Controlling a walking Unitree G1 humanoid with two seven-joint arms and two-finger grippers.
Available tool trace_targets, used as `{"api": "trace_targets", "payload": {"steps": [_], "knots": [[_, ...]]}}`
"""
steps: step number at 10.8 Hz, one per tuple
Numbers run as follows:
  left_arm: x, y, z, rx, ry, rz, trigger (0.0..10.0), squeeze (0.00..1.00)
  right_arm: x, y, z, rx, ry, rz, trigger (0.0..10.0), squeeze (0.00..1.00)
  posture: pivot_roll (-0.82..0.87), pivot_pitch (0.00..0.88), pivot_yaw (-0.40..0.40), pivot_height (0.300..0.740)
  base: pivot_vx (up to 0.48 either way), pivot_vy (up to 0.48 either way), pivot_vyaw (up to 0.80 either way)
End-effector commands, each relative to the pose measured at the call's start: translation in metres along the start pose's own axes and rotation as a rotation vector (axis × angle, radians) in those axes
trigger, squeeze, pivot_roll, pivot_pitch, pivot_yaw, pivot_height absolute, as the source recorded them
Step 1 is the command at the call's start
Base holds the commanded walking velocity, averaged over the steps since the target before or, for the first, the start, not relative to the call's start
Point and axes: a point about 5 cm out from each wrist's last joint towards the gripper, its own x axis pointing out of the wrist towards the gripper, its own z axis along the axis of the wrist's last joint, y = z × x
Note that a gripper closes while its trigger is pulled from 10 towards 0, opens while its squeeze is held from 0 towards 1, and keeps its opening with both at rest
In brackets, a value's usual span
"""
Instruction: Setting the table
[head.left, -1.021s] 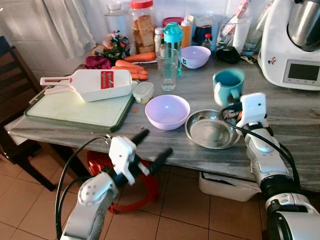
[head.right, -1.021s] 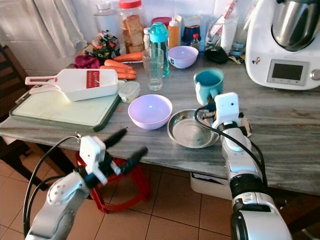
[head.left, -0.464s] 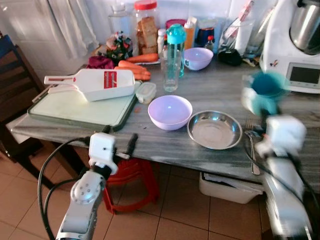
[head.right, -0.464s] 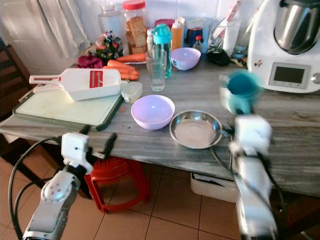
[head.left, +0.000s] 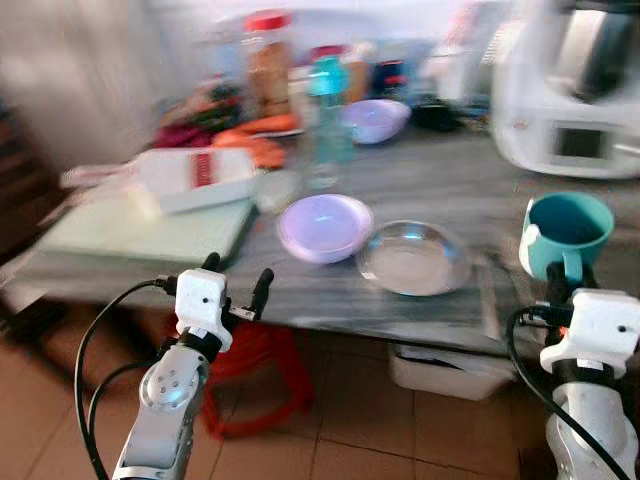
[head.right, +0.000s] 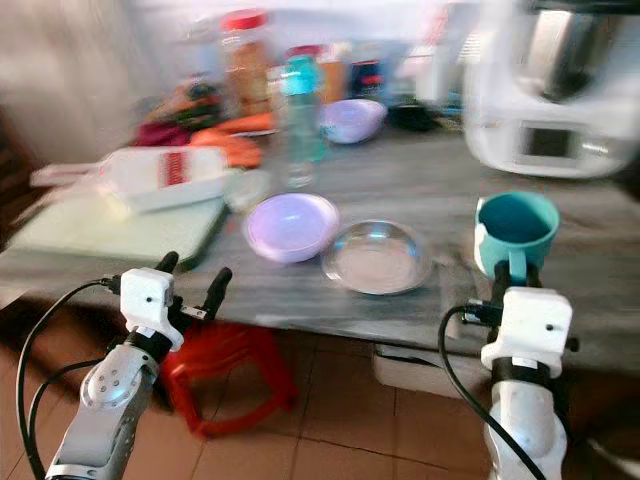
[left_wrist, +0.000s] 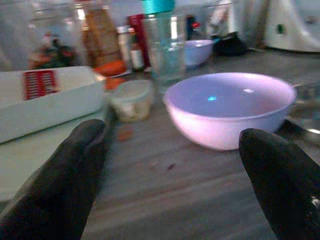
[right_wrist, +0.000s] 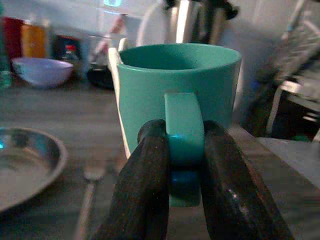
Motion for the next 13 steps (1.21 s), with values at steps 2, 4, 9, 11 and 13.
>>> {"api": "trace_targets", "payload": {"steps": [2,4,9,11,13], "knots": [[0.000,0.002,0.001,0.000,-0.003,-0.004,10.0,0.00,0.001,0.000,0.007,0.005,-0.029,-0.008,10.0,0.00,0.01,0.000,0.081,0.740,0.000,0.000,-0.55],[0.000,0.002,0.001,0.000,-0.003,-0.004,10.0,0.00,0.001,0.000,0.007,0.005,-0.029,-0.008,10.0,0.00,0.01,0.000,0.081,0.740,0.000,0.000,-0.55],[0.000,0.002,0.001,0.000,-0.003,-0.004,10.0,0.00,0.001,0.000,0.007,0.005,-0.029,-0.008,10.0,0.00,0.01,0.000,0.081,0.740,0.000,0.000,-0.55],[0.006,-0.011,0.031,-0.080,-0.128,-0.046,10.0,0.00,0.001,0.011,0.027,0.016,-0.077,0.035,10.0,0.00,0.02,0.000,0.069,0.740,0.191,0.000,-0.27],[0.006,-0.012,0.031,-0.077,-0.130,-0.050,10.0,0.00,0.001,0.015,0.026,0.024,-0.077,0.053,10.0,0.00,0.02,0.000,0.068,0.740,0.405,0.000,0.00]]}}
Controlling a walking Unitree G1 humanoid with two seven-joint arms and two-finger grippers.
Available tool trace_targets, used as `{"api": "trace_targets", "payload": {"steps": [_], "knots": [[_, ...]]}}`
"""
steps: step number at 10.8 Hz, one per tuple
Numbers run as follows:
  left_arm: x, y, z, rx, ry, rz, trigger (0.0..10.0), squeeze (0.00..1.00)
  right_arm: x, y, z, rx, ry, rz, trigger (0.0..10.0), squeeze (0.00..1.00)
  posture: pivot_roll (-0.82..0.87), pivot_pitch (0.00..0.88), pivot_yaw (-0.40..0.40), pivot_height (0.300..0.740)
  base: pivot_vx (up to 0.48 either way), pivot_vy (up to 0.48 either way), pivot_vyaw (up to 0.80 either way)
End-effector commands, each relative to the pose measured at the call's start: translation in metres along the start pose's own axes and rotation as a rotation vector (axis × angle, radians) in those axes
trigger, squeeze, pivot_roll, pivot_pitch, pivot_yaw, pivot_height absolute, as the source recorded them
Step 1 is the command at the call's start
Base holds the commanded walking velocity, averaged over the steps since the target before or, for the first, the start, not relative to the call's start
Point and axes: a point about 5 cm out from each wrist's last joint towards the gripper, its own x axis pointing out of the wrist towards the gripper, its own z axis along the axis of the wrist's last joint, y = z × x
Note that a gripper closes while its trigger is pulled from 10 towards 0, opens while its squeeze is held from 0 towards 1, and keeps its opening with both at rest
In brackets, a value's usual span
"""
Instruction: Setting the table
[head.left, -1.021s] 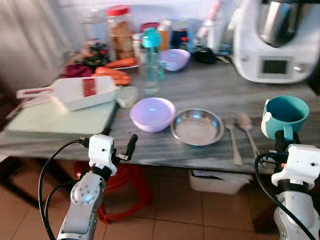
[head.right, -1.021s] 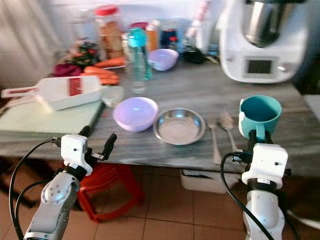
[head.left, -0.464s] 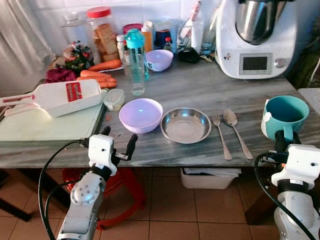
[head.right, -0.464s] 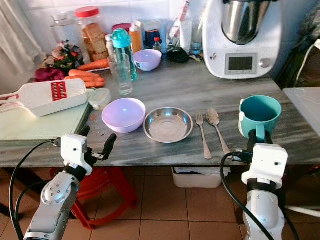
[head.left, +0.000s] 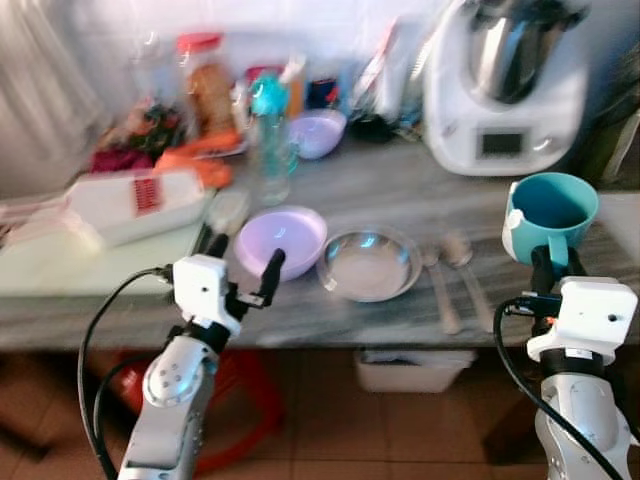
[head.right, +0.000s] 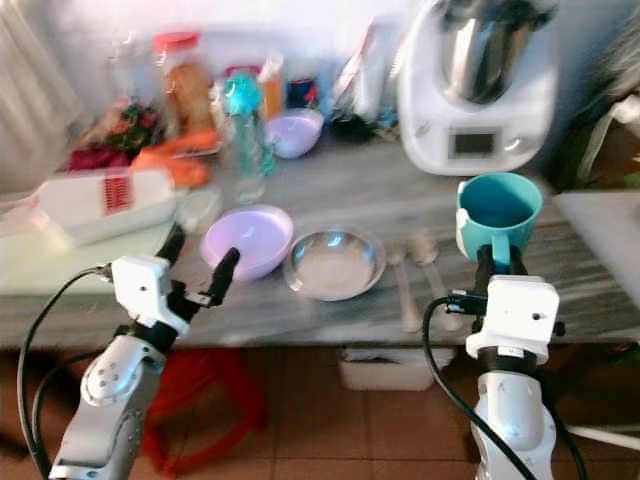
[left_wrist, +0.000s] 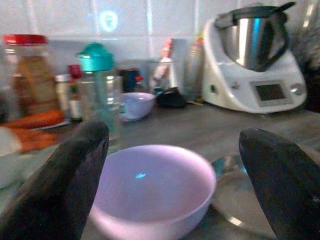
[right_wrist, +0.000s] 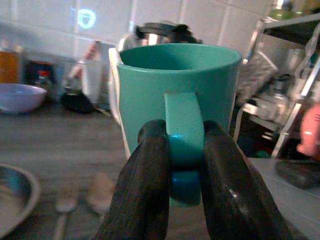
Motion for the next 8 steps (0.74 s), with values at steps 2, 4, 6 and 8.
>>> {"api": "trace_targets", "payload": {"steps": [2,4,6,8], "knots": [[0.002,-0.002,0.003,-0.001,0.004,-0.017,10.0,0.00,0.000,0.003,0.005,0.001,-0.011,0.012,10.0,0.00,0.02,0.000,0.065,0.740,0.416,0.000,0.00],[0.002,-0.003,0.003,-0.004,0.005,-0.019,10.0,0.00,0.000,0.004,0.004,0.001,-0.007,0.016,10.0,0.00,0.02,0.000,0.065,0.740,0.420,0.000,0.00],[0.000,0.000,0.003,0.025,0.013,-0.001,10.0,0.00,0.001,0.006,0.004,0.001,-0.006,0.024,10.0,0.00,0.02,0.000,0.062,0.740,0.000,0.000,0.00],[-0.002,0.007,0.004,0.061,0.011,0.037,10.0,0.00,0.002,0.009,0.006,0.002,-0.014,0.038,10.0,0.00,0.02,0.000,0.061,0.740,0.000,0.000,0.00]]}}
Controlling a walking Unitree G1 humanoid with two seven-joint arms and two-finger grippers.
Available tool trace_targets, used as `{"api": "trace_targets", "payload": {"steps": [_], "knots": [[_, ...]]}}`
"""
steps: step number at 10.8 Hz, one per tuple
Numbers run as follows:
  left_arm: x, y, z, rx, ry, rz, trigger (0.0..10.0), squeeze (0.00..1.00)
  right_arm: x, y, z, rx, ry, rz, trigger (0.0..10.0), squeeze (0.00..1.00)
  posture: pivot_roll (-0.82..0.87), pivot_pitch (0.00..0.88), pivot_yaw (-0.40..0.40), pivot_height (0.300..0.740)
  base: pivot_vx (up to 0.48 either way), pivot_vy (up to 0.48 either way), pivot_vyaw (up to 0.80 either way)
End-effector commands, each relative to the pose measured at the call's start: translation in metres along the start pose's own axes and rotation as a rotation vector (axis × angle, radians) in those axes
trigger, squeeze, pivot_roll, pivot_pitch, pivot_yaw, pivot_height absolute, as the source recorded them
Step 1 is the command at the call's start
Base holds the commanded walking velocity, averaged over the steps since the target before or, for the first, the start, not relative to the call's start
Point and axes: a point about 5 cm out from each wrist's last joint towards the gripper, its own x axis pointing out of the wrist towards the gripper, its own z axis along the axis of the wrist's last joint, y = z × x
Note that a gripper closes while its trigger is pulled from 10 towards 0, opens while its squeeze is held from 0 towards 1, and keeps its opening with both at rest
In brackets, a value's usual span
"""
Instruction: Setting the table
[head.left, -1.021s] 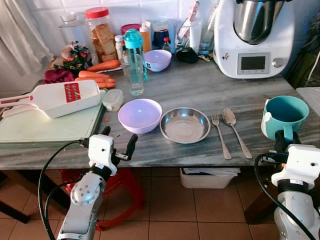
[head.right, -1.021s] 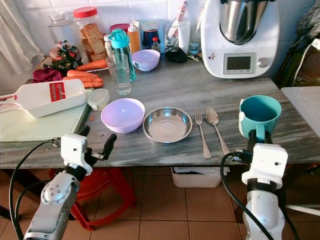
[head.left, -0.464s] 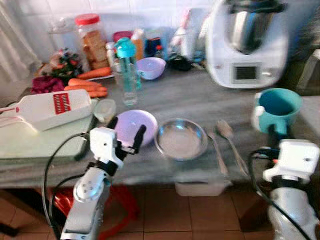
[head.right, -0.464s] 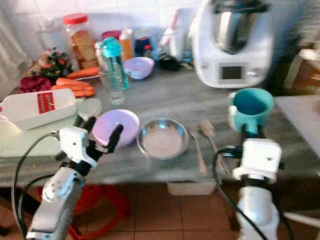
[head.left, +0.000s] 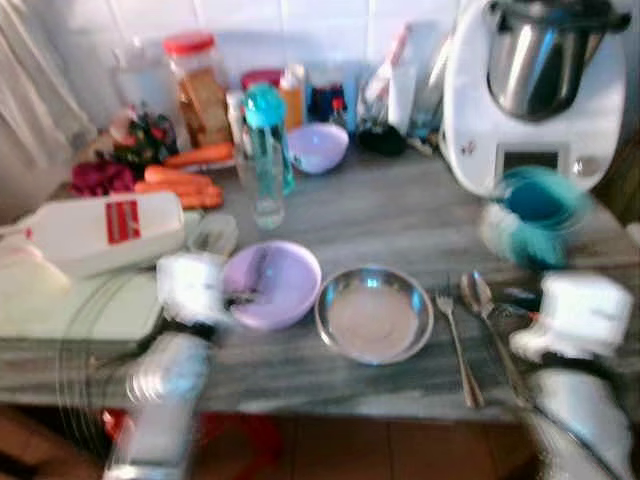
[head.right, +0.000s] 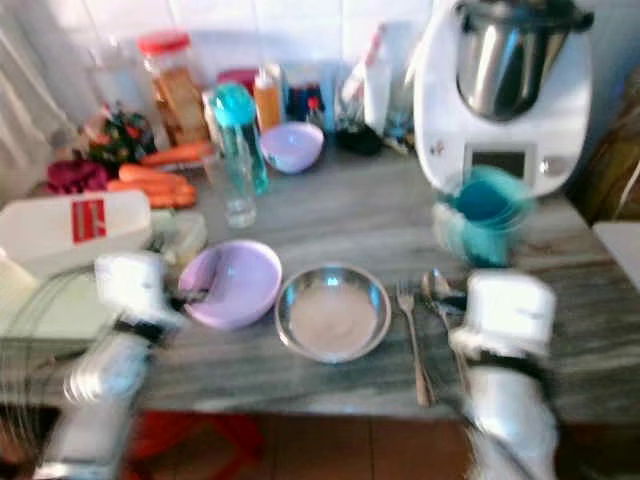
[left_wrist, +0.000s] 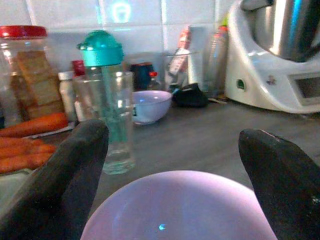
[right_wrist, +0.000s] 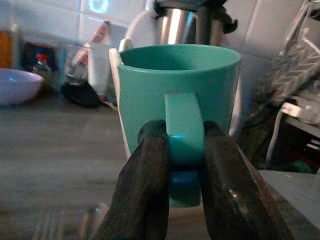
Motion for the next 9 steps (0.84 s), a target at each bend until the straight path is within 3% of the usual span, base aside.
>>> {"api": "trace_targets", "payload": {"steps": [1,4,6,9], "knots": [[-0.006,0.016,0.003,0.046,0.004,0.043,10.0,0.00,0.002,0.010,0.011,0.027,-0.049,0.024,10.0,0.00,0.03,0.000,0.061,0.740,0.000,0.000,0.00],[-0.016,0.021,0.004,0.059,0.007,-0.089,10.0,0.00,0.005,0.010,0.011,0.037,-0.046,0.050,10.0,0.00,0.03,0.000,0.061,0.740,0.000,0.000,0.00],[-0.025,0.026,0.006,0.012,0.020,-0.240,10.0,0.00,0.020,0.006,0.009,0.041,-0.037,0.097,10.0,0.00,0.03,0.000,0.060,0.740,0.000,0.000,0.00],[-0.036,0.025,-0.004,-0.042,0.118,-0.415,10.0,0.00,0.058,0.006,-0.007,0.098,0.018,0.244,10.0,0.00,0.04,0.000,0.068,0.740,0.000,0.000,0.00]]}}
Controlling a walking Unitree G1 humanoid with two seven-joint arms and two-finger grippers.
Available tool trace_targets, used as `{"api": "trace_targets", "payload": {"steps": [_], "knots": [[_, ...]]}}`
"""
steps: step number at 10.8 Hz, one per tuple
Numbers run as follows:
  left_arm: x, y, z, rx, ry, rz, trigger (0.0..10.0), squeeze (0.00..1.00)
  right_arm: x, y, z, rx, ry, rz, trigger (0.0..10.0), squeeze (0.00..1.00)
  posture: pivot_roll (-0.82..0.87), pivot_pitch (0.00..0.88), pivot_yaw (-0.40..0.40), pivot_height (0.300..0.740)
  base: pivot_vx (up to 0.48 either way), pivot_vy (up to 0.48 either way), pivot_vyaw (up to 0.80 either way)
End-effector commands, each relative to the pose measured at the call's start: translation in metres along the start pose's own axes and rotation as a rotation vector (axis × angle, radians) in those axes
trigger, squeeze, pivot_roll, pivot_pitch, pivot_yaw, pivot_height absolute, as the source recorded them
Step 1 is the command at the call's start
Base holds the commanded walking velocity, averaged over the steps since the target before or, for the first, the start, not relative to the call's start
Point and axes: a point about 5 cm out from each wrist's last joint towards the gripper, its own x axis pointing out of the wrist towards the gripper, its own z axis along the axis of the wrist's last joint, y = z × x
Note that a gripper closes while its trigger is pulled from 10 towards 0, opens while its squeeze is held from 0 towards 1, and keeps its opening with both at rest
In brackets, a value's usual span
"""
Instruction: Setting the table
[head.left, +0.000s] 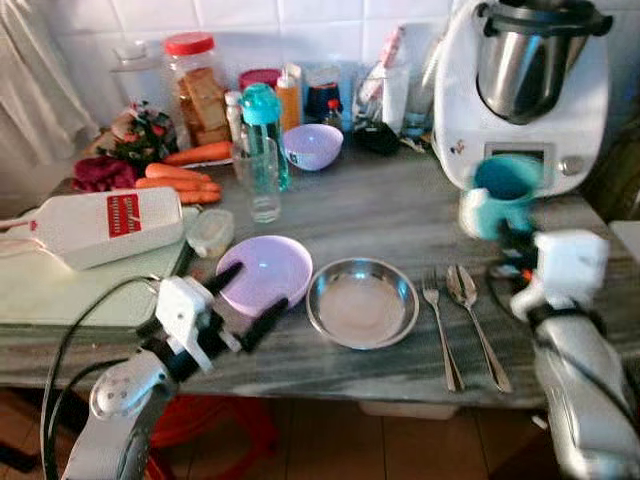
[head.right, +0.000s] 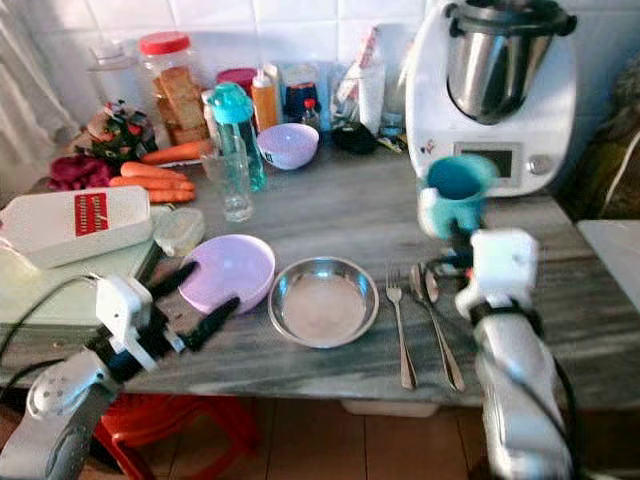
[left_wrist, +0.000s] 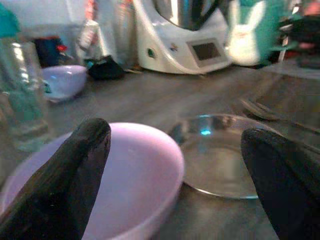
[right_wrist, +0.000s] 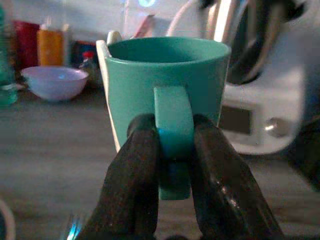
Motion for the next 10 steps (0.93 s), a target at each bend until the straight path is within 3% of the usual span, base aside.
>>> {"api": "trace_targets", "payload": {"steps": [1,5,10], "knots": [[-0.001,-0.003,0.000,0.000,0.014,-0.035,10.0,0.00,0.010,-0.001,-0.002,0.039,0.000,0.046,10.0,0.00,0.05,0.000,0.069,0.740,0.000,0.000,0.00],[-0.005,-0.008,-0.003,-0.017,0.012,-0.034,10.0,0.00,0.040,0.031,-0.010,0.095,-0.014,0.277,10.0,0.00,0.08,0.000,0.055,0.740,0.000,0.000,0.00],[-0.006,-0.012,-0.005,-0.030,0.013,-0.050,10.0,0.00,0.045,0.044,-0.031,0.151,0.045,0.344,10.0,0.00,0.09,0.003,0.057,0.740,0.000,0.000,0.00]]}}
